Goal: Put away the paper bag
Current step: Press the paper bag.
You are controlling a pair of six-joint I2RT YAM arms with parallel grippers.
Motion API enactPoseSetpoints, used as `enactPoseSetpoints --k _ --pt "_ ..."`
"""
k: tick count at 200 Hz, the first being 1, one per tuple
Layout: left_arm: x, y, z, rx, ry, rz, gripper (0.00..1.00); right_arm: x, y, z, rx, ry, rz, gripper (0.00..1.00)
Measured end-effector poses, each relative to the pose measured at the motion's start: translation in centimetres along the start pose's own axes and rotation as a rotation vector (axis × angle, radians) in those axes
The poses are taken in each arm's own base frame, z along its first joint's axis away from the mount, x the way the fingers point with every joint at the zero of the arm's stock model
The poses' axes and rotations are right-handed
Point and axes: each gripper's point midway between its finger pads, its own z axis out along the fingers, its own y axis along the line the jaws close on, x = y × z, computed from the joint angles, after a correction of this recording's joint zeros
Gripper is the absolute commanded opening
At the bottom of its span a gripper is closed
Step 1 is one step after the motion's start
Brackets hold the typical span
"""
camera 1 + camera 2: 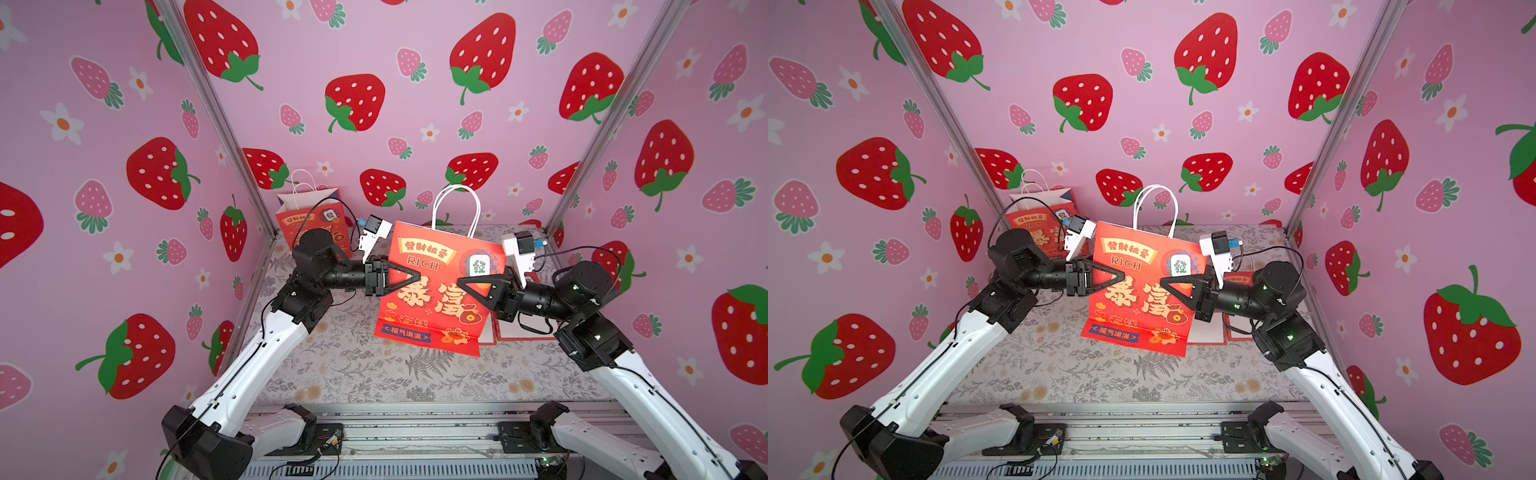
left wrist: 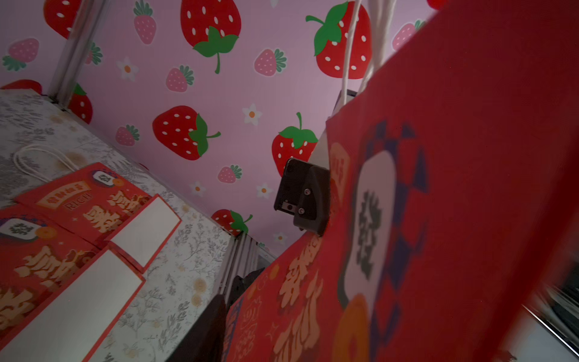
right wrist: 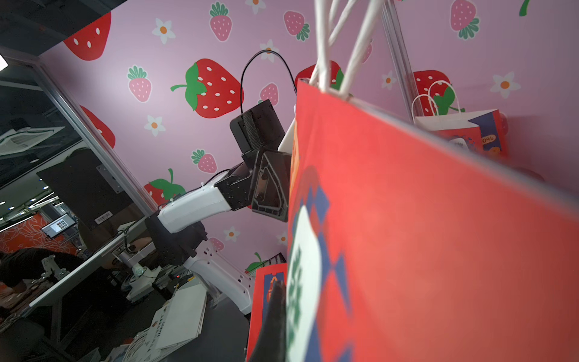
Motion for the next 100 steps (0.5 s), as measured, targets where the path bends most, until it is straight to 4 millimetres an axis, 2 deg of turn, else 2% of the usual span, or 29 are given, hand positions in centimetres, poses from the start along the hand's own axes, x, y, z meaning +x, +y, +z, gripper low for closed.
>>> enactPoseSetpoints --k 21,54,81,100 --pt "0.6 1.5 -0.3 -0.123 -0.02 0.006 0.76 0.8 -0.9 0.3 0.02 0.045 0.021 0.0" --pt "0.2 2.0 -2.1 -0.285 -0.147 0.12 0.83 1.9 -3.2 -0.4 0.09 0.097 0.056 0.0" --pt "-0.6 3.3 -3.7 -0.388 -0.276 0.19 0.85 1.8 -6.4 -1.5 0.187 0.106 0.108 0.0" --pt "0.0 5.2 -3.9 -0.427 -0.312 0.198 0.9 1.9 -9.0 -2.6 0.263 0.106 0.155 0.0"
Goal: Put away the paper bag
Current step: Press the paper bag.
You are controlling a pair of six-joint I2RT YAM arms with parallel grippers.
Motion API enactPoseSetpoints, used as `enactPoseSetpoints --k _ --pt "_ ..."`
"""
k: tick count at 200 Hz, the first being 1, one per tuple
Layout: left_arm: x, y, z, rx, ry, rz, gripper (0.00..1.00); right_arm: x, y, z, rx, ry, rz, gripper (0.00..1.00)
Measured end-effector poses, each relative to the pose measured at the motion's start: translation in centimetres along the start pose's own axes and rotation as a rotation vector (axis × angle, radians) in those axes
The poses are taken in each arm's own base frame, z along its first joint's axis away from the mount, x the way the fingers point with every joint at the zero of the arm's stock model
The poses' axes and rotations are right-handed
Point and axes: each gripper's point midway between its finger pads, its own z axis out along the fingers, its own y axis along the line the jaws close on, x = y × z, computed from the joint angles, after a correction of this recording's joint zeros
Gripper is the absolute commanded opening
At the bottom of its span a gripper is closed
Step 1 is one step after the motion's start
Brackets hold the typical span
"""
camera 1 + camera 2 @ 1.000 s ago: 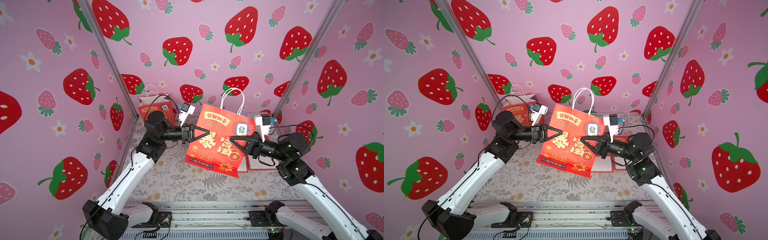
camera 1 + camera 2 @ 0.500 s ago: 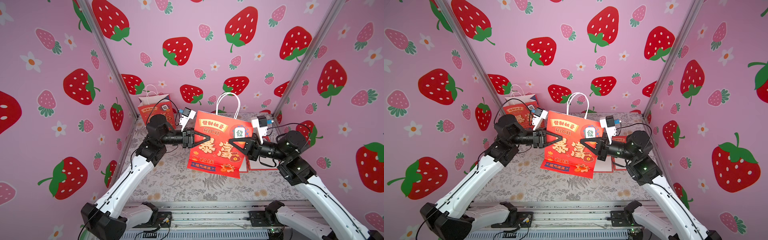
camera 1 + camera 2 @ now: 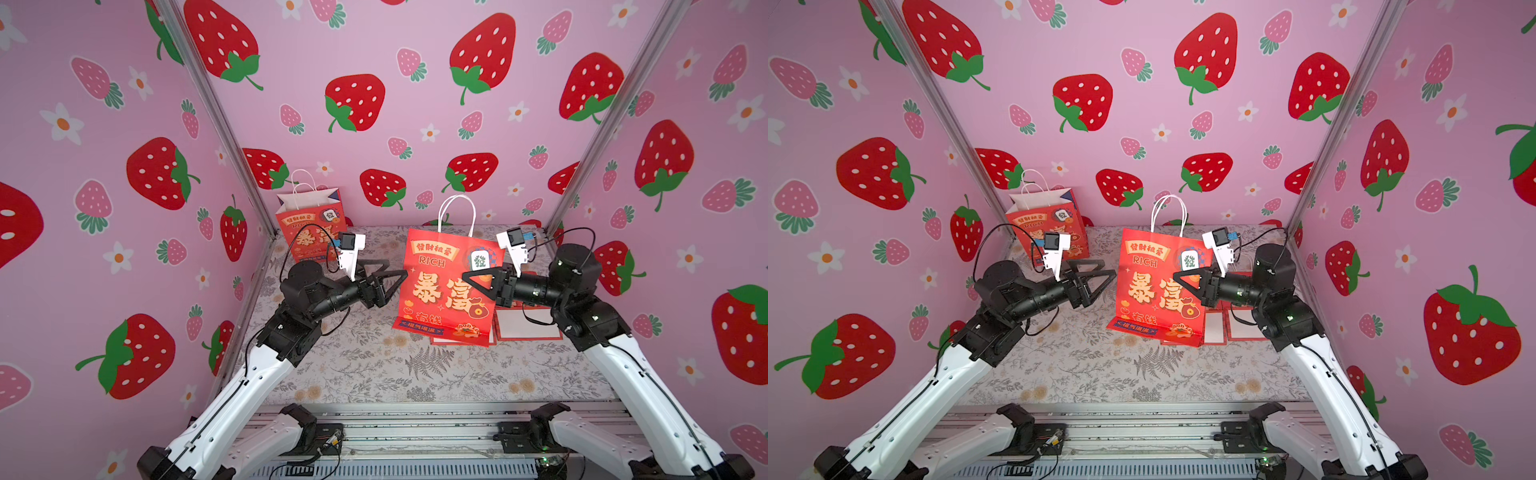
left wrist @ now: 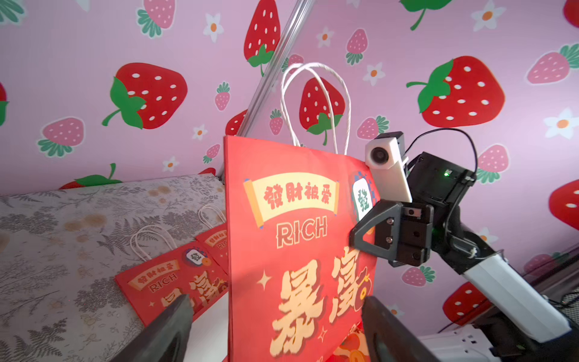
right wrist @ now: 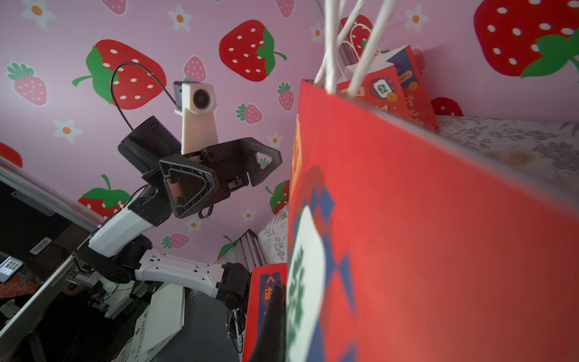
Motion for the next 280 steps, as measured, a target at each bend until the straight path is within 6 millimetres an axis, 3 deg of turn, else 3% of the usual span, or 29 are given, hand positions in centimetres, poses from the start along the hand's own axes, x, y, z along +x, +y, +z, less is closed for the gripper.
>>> enactPoseSetpoints --k 32,58,107,151,193,233,280 --pt "3.8 2.8 0.3 -0.05 0.034 -0.029 0.98 -0.1 -3.5 -0.3 0.073 0.025 0.091 0.0" --pt "5.2 3.4 0.7 -0.036 0.05 -0.043 0.99 -0.2 -4.4 0.3 0.06 0.059 0.141 0.0" --pt "6.4 2.0 1.8 0.1 0.111 -0.059 0.99 -1.1 -2.4 0.6 -0.055 0.102 0.159 0.0" --pt "6.8 0.3 1.7 0.201 0.148 -0.064 0.99 -1.6 0.1 0.1 -0.155 0.123 0.161 0.0" --pt "5.5 -2.0 1.5 0.31 0.113 -0.066 0.8 -1.9 1.8 -0.3 -0.243 0.141 0.165 0.0" --pt "5.8 -4.9 2.1 0.434 0.141 -0.076 0.58 -2.2 3.3 -0.7 -0.281 0.136 0.124 0.0" --pt "5.6 -7.2 2.4 0.505 0.156 -0.067 0.15 -1.9 4.3 -0.5 -0.309 0.145 0.092 0.0"
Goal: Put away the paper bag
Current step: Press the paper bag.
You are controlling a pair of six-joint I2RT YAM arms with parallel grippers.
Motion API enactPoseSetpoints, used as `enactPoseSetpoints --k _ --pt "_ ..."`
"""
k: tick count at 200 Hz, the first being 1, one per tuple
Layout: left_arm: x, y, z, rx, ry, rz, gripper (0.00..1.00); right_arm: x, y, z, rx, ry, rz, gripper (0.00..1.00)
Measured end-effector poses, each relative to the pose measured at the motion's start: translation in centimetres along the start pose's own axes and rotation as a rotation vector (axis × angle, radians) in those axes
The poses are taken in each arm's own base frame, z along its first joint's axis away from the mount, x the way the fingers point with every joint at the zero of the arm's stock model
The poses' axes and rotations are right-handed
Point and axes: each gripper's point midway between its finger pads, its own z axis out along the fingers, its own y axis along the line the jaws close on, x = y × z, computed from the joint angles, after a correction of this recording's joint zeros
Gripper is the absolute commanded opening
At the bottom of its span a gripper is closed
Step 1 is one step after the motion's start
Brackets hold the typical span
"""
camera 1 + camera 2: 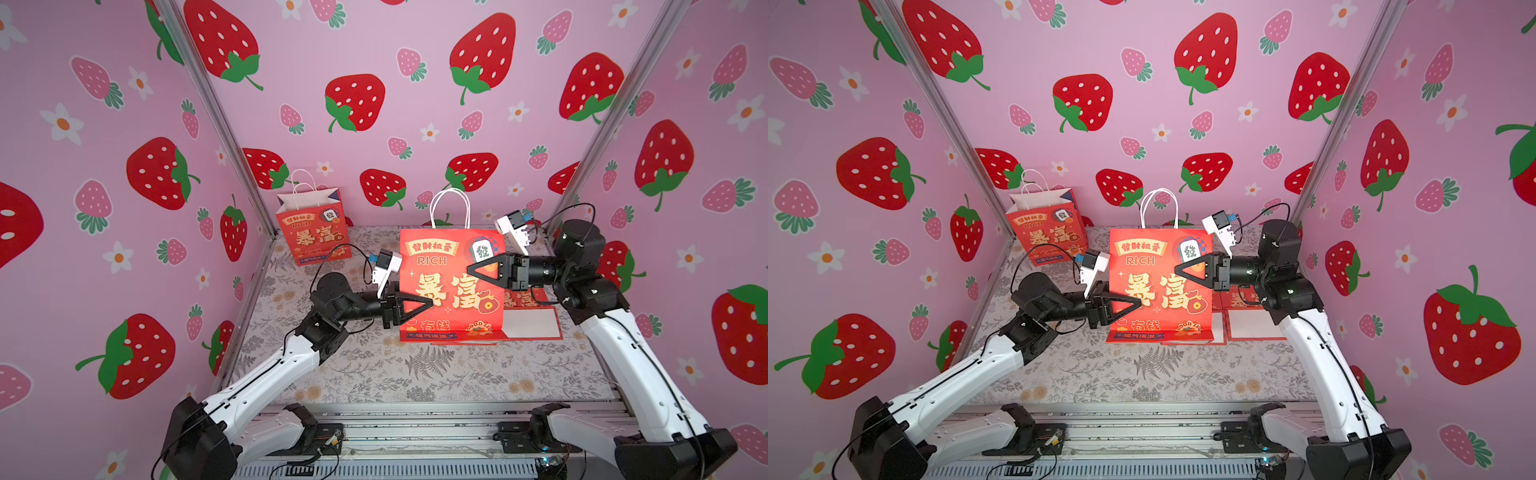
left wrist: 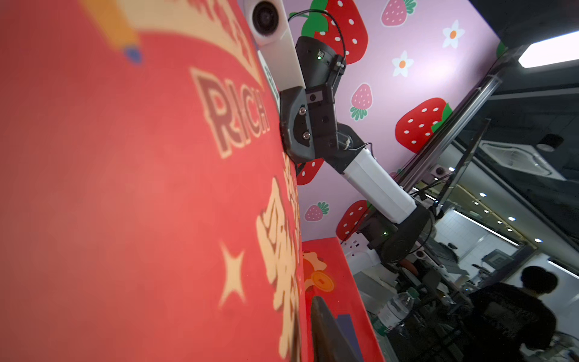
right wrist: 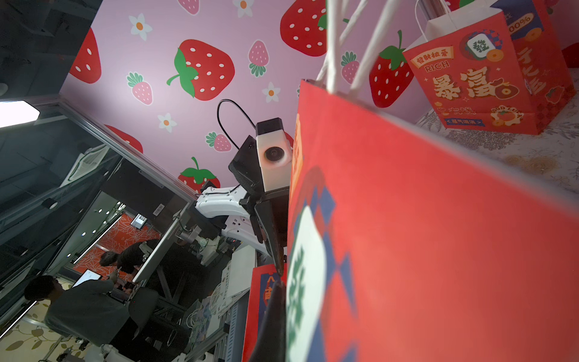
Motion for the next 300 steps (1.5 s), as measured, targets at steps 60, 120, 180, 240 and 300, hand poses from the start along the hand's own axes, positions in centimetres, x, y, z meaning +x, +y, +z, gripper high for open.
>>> enactPoseSetpoints --k 60,120,180,240,300 --pt "-0.5 -0.4 -0.4 -0.023 -0.017 0.024 0.0 0.3 0.2 0.0 0.007 -0.006 -0.014 0.46" --pt "-1.4 -0.6 -1.0 -0.056 -0.056 0.03 0.0 3.2 0.4 0.3 0.017 0.004 -0.015 0.58" --pt "-1.2 -0.5 -0.9 -0.047 -0.04 0.017 0.0 4.2 0.4 1.1 0.015 0.022 -0.008 0.19" --pt "-0.4 0.0 -1.1 -0.082 0.0 0.025 0.57 4.4 -0.4 1.2 0.053 0.019 0.008 0.0" --pt "-1.0 1.0 -4.9 -0.304 -0.025 0.083 0.93 4.1 -1.6 0.9 0.151 -0.001 0.015 0.0"
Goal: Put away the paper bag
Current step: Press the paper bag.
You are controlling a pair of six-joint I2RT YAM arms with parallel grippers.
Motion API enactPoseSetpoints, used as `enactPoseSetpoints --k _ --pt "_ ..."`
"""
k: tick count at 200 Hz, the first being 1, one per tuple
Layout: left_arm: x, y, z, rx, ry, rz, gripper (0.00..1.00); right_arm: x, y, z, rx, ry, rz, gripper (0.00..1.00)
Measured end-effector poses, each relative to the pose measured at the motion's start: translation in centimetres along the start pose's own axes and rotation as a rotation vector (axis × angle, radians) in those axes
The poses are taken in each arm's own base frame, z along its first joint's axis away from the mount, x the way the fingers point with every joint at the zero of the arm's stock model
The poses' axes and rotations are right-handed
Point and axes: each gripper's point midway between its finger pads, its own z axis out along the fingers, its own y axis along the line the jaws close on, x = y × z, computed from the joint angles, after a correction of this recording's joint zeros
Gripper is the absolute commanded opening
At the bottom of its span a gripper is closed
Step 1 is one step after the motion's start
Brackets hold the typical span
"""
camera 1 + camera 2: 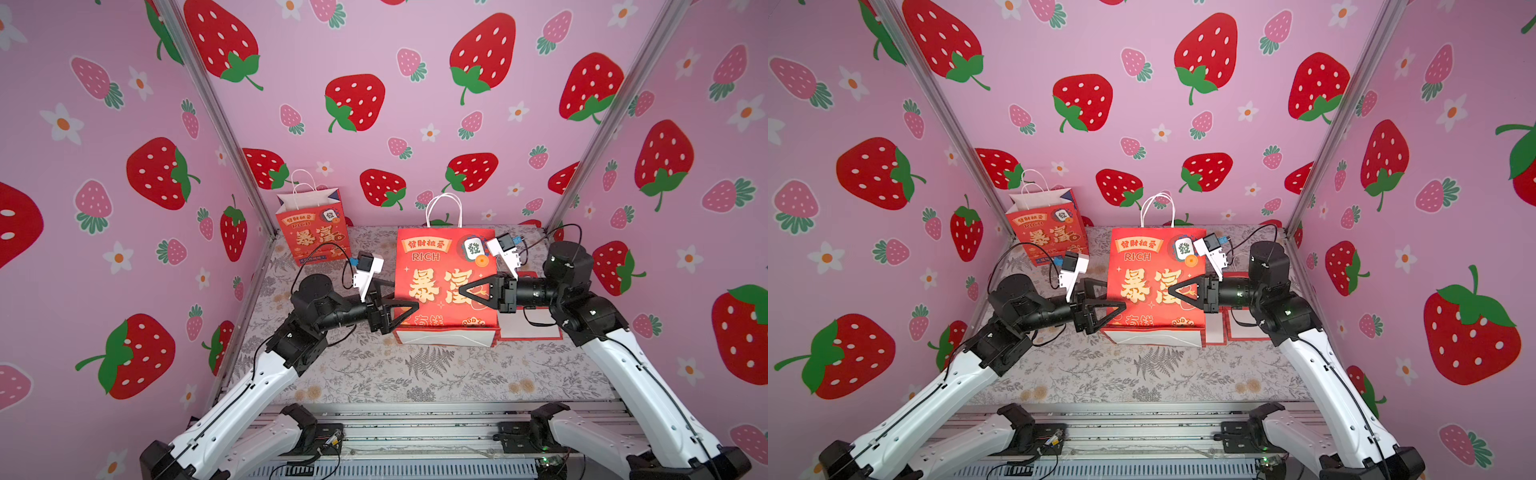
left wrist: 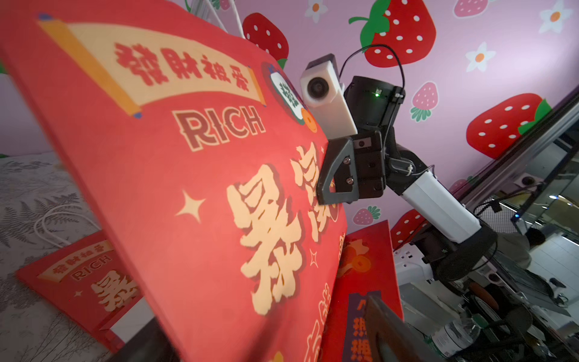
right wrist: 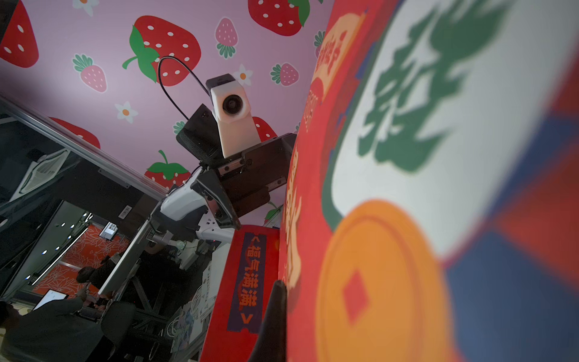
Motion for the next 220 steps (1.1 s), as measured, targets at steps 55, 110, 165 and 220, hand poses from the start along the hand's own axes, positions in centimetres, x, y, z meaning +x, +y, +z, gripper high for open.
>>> enactPoseSetpoints --k 55,110,165,220 --pt "-2.0 -1.4 -3.2 -0.042 -0.089 0.101 0.99 -1.4 -3.0 -1.0 0.226 -0.08 0.018 0.0" --pt "0.0 1.4 -1.5 -0.069 -0.005 0.038 0.99 -3.0 -3.7 -1.6 0.289 -0.159 0.064 0.0" --pt "2.2 3.3 0.2 -0.049 0.083 -0.029 0.99 -4.2 -2.8 -1.2 0.219 -0.202 0.095 0.0" --pt "2.6 3.8 0.7 -0.04 0.082 -0.038 0.99 -3.7 -3.2 0.8 0.083 -0.17 0.175 0.0"
